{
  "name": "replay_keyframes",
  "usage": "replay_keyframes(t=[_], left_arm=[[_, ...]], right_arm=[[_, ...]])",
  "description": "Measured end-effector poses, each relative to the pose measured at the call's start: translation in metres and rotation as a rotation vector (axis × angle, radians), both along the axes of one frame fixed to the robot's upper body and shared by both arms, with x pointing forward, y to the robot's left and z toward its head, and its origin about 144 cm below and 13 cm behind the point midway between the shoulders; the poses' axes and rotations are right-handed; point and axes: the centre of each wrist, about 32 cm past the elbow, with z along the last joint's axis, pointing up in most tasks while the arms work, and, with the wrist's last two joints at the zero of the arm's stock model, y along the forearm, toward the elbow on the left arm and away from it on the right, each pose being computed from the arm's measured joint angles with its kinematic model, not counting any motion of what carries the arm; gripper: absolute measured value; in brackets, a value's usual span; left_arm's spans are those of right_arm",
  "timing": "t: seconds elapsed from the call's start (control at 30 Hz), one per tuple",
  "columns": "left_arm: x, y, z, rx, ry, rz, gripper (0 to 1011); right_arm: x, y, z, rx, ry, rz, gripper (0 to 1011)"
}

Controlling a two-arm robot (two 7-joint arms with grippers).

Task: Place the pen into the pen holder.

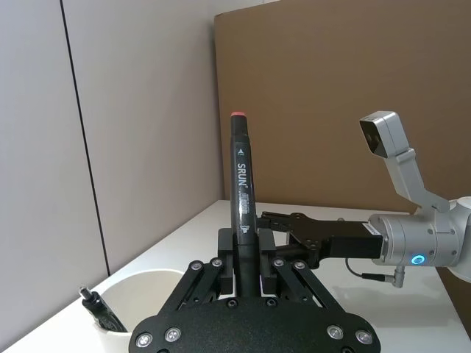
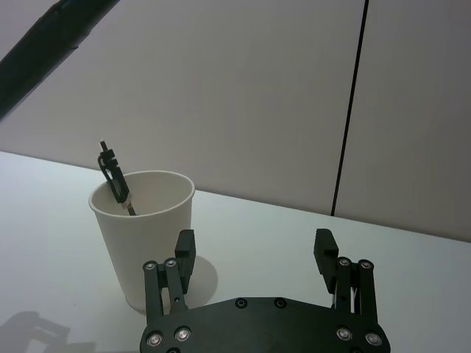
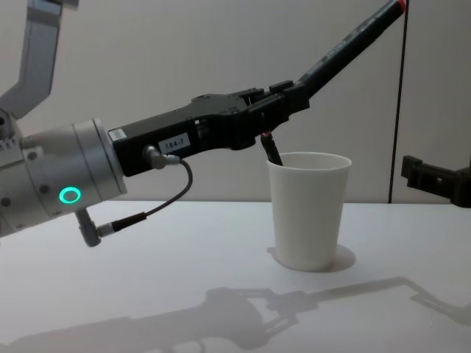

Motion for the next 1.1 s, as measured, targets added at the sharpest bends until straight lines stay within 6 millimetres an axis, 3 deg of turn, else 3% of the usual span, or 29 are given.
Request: replay_keyframes(t=[0.57,1.1], left_arm=[[0.003,-0.001,0.000,-0.006,0.007,-0.016,203],[0.004,-0.002,0.001,-0.008,0.009,-0.021,202]], right_arm=[[0.001,-0.007,0.004,0.019,-0.008,0.030,1001],[0.000,-0.029,0.016,0.126,-0.034,0.217,1001]])
